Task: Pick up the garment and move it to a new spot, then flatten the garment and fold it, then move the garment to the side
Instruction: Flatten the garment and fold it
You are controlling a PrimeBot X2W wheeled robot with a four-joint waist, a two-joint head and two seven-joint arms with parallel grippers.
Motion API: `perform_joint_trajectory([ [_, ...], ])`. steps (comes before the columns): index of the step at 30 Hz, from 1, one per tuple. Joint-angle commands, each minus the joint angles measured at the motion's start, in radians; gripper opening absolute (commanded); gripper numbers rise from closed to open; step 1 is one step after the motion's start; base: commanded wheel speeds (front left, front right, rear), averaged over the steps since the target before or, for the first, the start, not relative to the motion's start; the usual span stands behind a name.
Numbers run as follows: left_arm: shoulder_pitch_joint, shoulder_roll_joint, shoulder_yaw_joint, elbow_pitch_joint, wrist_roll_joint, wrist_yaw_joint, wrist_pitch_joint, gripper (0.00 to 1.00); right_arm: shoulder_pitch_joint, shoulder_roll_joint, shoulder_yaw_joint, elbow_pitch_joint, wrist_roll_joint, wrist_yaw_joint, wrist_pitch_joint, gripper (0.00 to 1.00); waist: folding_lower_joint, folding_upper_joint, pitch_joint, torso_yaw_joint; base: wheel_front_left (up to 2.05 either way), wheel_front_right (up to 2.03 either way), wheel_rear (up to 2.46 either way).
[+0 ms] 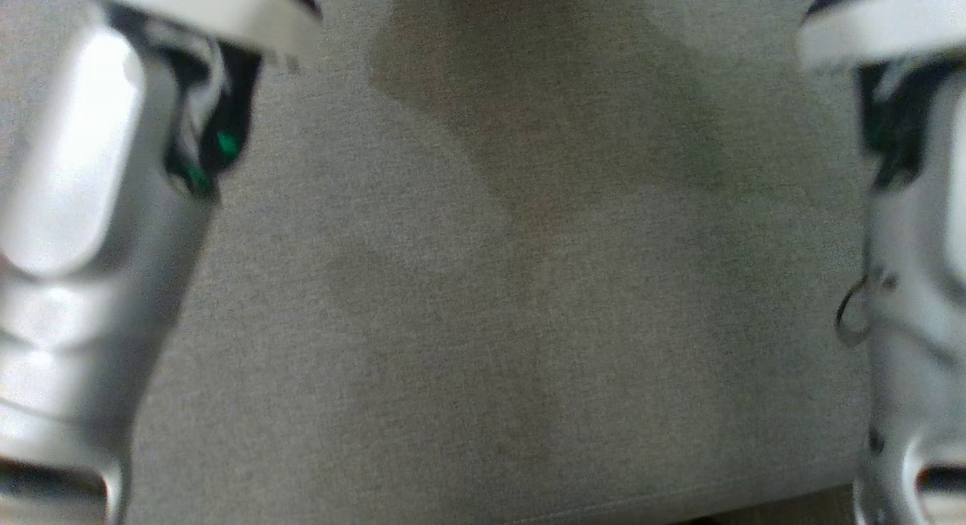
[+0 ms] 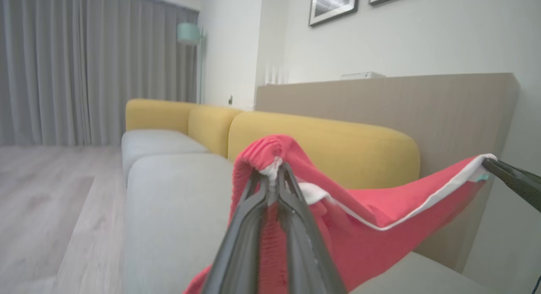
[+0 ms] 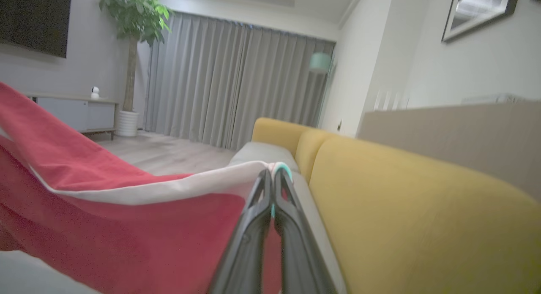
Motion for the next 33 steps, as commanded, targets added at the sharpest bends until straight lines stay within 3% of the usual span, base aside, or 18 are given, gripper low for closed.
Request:
perform_joint_trajectory([
  [1, 0.057, 0.026, 0.017, -0.014, -0.01, 0.0, -0.021, 0.0, 0.071, 0.023, 0.016, -0.025, 0.006, -0.001, -0.016, 0.0, -0.0003, 0.0, 0.0, 0.001, 0.0, 0.0, 0.0],
  [10, 0.364, -0.003, -0.028, -0.022, -0.043, 0.016, -0.137, 0.0, 0.347, 0.035, 0.001, -0.063, 0.028, -0.001, -0.059, 0.0, -0.0003, 0.0, -0.045, 0.013, 0.0, 0.0, 0.0],
  [17, 0.606, -0.005, -0.06, -0.111, -0.055, 0.058, -0.209, 0.0, 0.591, 0.053, -0.053, -0.199, 0.029, -0.001, -0.051, 0.0, -0.0003, 0.0, -0.141, 0.022, 0.0, 0.0, 0.0],
  [25, 0.859, 0.006, -0.117, -0.281, -0.073, 0.13, -0.202, 0.0, 0.887, 0.066, -0.101, -0.419, 0.021, -0.001, 0.044, 0.0, -0.0003, 0.0, -0.226, 0.041, 0.0, 0.0, 0.0],
  [30, 0.918, -0.001, -0.16, -0.327, -0.083, 0.145, -0.172, 0.0, 0.929, 0.067, -0.119, -0.48, 0.025, -0.001, 0.099, 0.0, -0.0003, 0.0, -0.197, 0.076, 0.0, 0.0, 0.0],
  [33, 0.905, -0.036, -0.171, -0.315, -0.107, 0.14, -0.161, 0.0, 0.886, 0.067, -0.12, -0.465, 0.025, -0.001, 0.125, 0.0, -0.0003, 0.0, -0.161, 0.105, 0.0, 0.0, 0.0],
])
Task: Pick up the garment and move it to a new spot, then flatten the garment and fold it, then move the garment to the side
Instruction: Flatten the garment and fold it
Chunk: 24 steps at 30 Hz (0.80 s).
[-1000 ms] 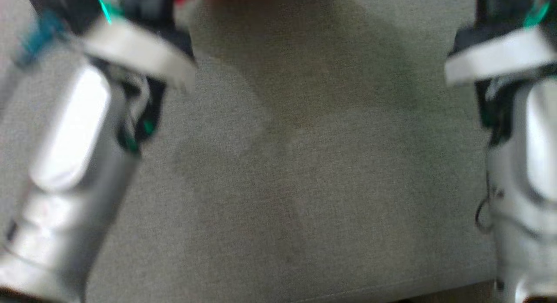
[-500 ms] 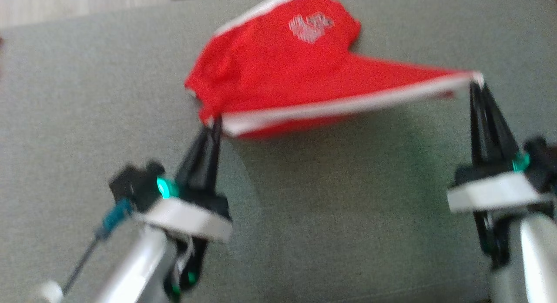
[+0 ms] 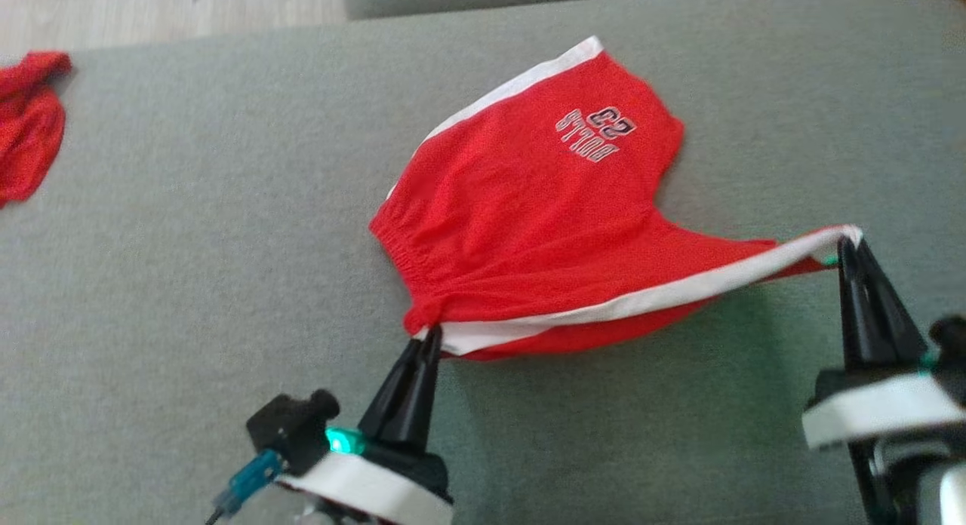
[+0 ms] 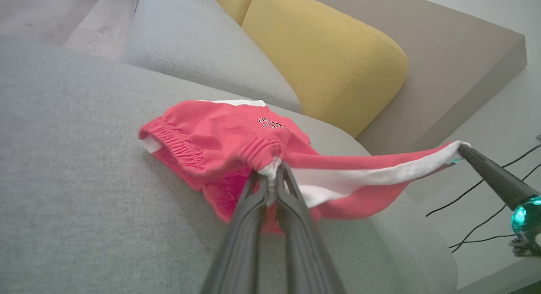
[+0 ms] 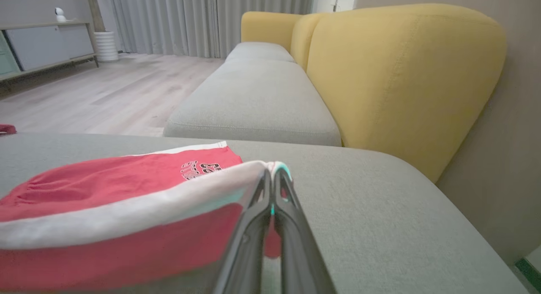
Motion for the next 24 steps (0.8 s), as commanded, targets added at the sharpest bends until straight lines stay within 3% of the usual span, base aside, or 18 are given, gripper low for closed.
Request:
perform_joint_trajectory([
  [1, -0.055, -0.015, 0.024, -0.024, -0.01, -0.005, 0.001, 0.0, -0.083, -0.014, 0.019, -0.02, -0.002, -0.001, 0.01, 0.0, 0.0001, -0.0001, 0.039, 0.031, 0.0, 0.0, 0.0],
  [11, -0.284, -0.161, 0.093, 0.16, -0.091, 0.001, 0.017, 0.0, -0.542, -0.176, 0.084, 0.294, -0.026, -0.001, 0.101, 0.0, 0.0001, -0.0001, 0.213, 0.141, 0.0, 0.0, 0.0],
  [24, -0.523, -0.213, 0.097, 0.381, -0.135, -0.003, 0.009, 0.0, -0.947, -0.238, 0.227, 0.707, -0.032, -0.001, 0.136, 0.0, 0.0001, -0.0001, 0.326, 0.226, 0.0, 0.0, 0.0],
])
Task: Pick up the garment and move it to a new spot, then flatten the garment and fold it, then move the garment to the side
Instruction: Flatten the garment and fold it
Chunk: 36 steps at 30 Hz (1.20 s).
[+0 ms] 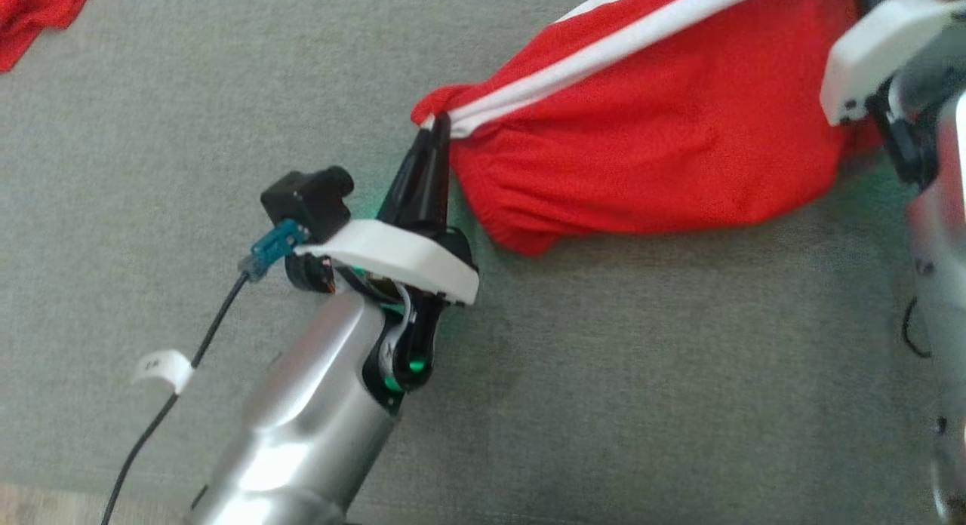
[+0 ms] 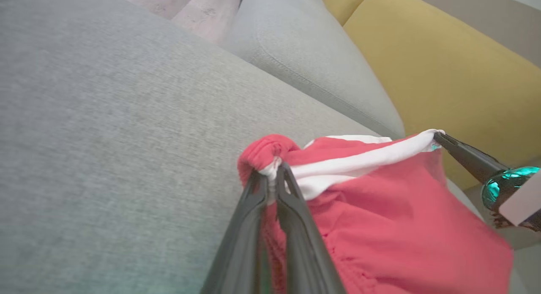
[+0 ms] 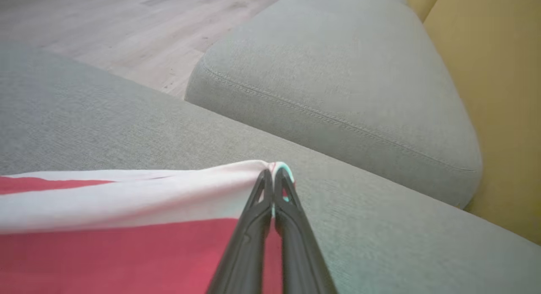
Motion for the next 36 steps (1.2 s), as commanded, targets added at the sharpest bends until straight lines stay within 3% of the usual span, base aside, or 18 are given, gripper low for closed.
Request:
perform_joint_trajectory([
  [1, -0.031, 0.006, 0.025, -0.013, -0.008, 0.007, -0.012, 0.0, -0.039, -0.011, 0.02, -0.006, -0.006, -0.001, -0.002, 0.0, -0.0003, 0.0, 0.018, 0.02, 0.0, 0.0, 0.0],
  [3, -0.051, 0.004, 0.012, 0.011, -0.018, 0.008, -0.007, 0.0, -0.078, -0.01, 0.031, 0.052, -0.009, -0.001, -0.004, 0.0, -0.0003, 0.0, 0.021, 0.027, 0.0, 0.0, 0.0],
  [4, -0.06, 0.003, 0.006, 0.02, -0.021, 0.009, -0.01, 0.0, -0.095, -0.009, 0.034, 0.078, -0.011, -0.001, -0.009, 0.13, -0.0003, 0.0, 0.022, 0.03, 0.0, 0.0, 0.0],
  [5, -0.068, 0.002, -0.002, 0.026, -0.022, 0.01, -0.012, 0.0, -0.111, -0.009, 0.035, 0.105, -0.012, -0.001, -0.016, 0.36, -0.0003, 0.0, 0.022, 0.032, 0.0, 0.0, 0.0],
  [6, -0.074, 0.002, -0.011, 0.03, -0.024, 0.01, -0.015, 0.15, -0.125, -0.008, 0.036, 0.13, -0.014, -0.001, -0.026, 0.89, -0.0003, 0.0, 0.022, 0.035, 0.0, 0.0, 0.0],
  [7, -0.078, 0.001, -0.019, 0.031, -0.027, 0.009, -0.02, 0.45, -0.137, -0.006, 0.034, 0.151, -0.016, -0.001, -0.039, 1.0, -0.0003, 0.0, 0.021, 0.037, 0.0, 0.0, 0.0],
  [8, -0.081, 0.001, -0.027, 0.032, -0.03, 0.008, -0.024, 0.94, -0.148, -0.003, 0.033, 0.172, -0.02, -0.001, -0.053, 1.0, -0.0003, 0.0, 0.019, 0.038, 0.0, 0.0, 0.0],
  [9, -0.082, 0.001, -0.036, 0.031, -0.032, 0.007, -0.027, 1.0, -0.156, -0.001, 0.033, 0.188, -0.023, -0.001, -0.069, 1.0, -0.0003, 0.0, 0.017, 0.04, 0.0, 0.0, 0.0],
  [14, -0.064, 0.007, -0.072, 0.023, -0.002, 0.008, -0.064, 1.0, -0.178, 0.011, 0.022, 0.271, -0.027, -0.001, -0.131, 1.0, -0.0003, 0.0, -0.009, 0.042, 0.0, 0.0, 0.0],
  [21, 0.025, 0.089, -0.096, -0.042, 0.058, 0.038, -0.101, 1.0, -0.168, 0.002, 0.024, 0.357, 0.031, -0.001, -0.138, 1.0, -0.0003, 0.0, -0.068, 0.036, 0.0, 0.0, 0.0],
  [29, 0.141, 0.205, -0.066, -0.178, 0.086, 0.108, -0.117, 1.0, -0.105, -0.052, 0.043, 0.427, 0.139, -0.001, -0.039, 1.0, -0.0003, 0.0, -0.116, 0.039, 0.0, 0.0, 0.0],
  [36, 0.201, 0.264, -0.029, -0.239, 0.087, 0.151, -0.125, 1.0, -0.052, -0.066, 0.088, 0.441, 0.241, -0.001, 0.069, 1.0, -0.0003, 0.0, -0.113, 0.045, 0.0, 0.0, 0.0],
])
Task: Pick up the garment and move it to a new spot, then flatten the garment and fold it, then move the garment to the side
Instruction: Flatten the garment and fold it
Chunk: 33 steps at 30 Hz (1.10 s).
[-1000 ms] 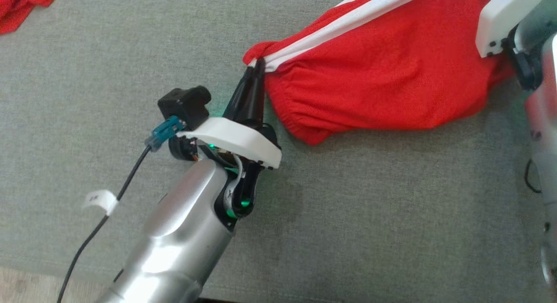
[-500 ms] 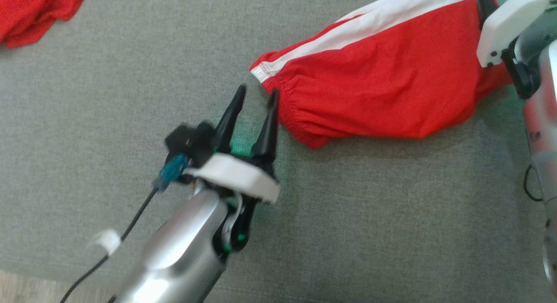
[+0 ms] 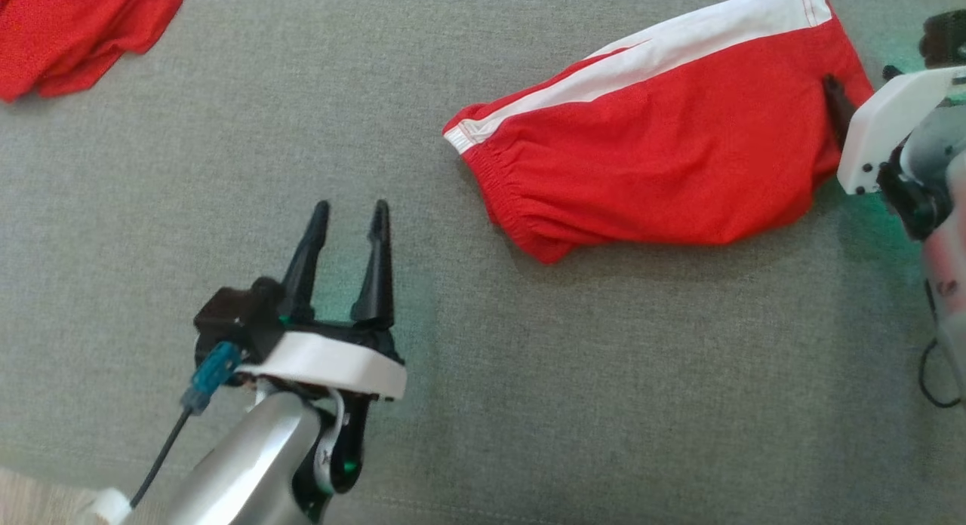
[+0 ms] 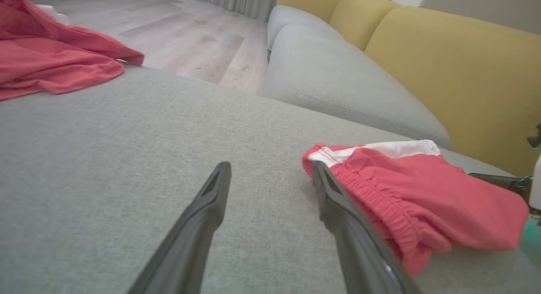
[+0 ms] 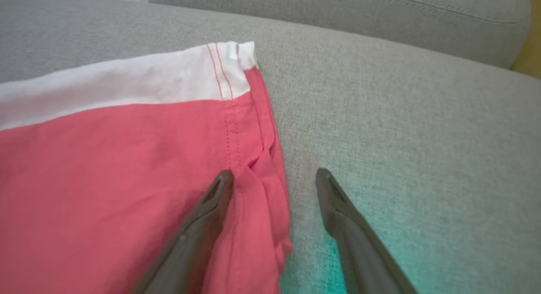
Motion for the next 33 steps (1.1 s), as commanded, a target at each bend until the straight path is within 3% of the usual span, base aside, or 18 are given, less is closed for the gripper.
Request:
perform_joint_trajectory([
  [1, -0.003, 0.03, 0.041, -0.033, 0.005, 0.007, -0.01, 1.0, 0.007, -0.007, 0.022, -0.022, 0.008, -0.001, 0.016, 1.0, 0.0002, -0.0001, 0.001, 0.001, 0.0, 0.0, 0.0],
  [4, 0.016, 0.043, 0.059, -0.046, 0.005, 0.02, -0.017, 1.0, 0.025, -0.017, 0.043, -0.033, 0.047, -0.001, 0.037, 0.97, 0.0002, -0.0001, -0.002, 0.003, 0.0, 0.0, 0.0],
  [6, 0.027, 0.049, 0.067, -0.053, 0.005, 0.025, -0.022, 1.0, 0.035, -0.02, 0.056, -0.042, 0.064, -0.001, 0.039, 0.36, 0.0002, -0.0001, -0.008, 0.003, 0.0, 0.0, 0.0],
  [7, 0.032, 0.051, 0.07, -0.056, 0.006, 0.026, -0.024, 1.0, 0.039, -0.02, 0.061, -0.045, 0.072, -0.001, 0.04, 0.15, 0.0002, -0.0001, -0.012, 0.002, 0.0, 0.0, 0.0],
  [8, 0.036, 0.053, 0.073, -0.058, 0.007, 0.028, -0.025, 1.0, 0.044, -0.019, 0.066, -0.049, 0.08, -0.001, 0.036, 0.0, 0.0002, -0.0001, -0.018, 0.001, 0.0, 0.0, 0.0],
  [14, 0.056, 0.066, 0.08, -0.07, 0.025, 0.025, -0.035, 1.0, 0.065, -0.004, 0.042, -0.063, 0.097, -0.001, -0.053, 0.0, 0.0002, -0.0001, -0.07, -0.026, 0.0, 0.0, 0.0],
  [21, 0.095, 0.078, 0.09, -0.085, 0.028, 0.014, -0.041, 1.0, 0.16, 0.043, -0.039, -0.083, 0.131, -0.001, -0.167, 0.0, 0.0002, -0.0001, -0.174, -0.104, 0.0, 0.0, 0.0],
  [27, 0.152, 0.096, 0.09, -0.102, 0.017, 0.025, -0.038, 1.0, 0.293, 0.076, -0.094, -0.144, 0.087, -0.001, -0.229, 0.0, 0.0002, -0.0001, -0.243, -0.18, 0.0, 0.0, 0.0],
  [33, 0.182, 0.1, 0.081, -0.12, 0.014, 0.035, -0.032, 1.0, 0.403, 0.116, -0.185, -0.24, 0.022, -0.001, -0.25, 0.0, 0.0002, -0.0001, -0.253, -0.209, 0.0, 0.0, 0.0],
])
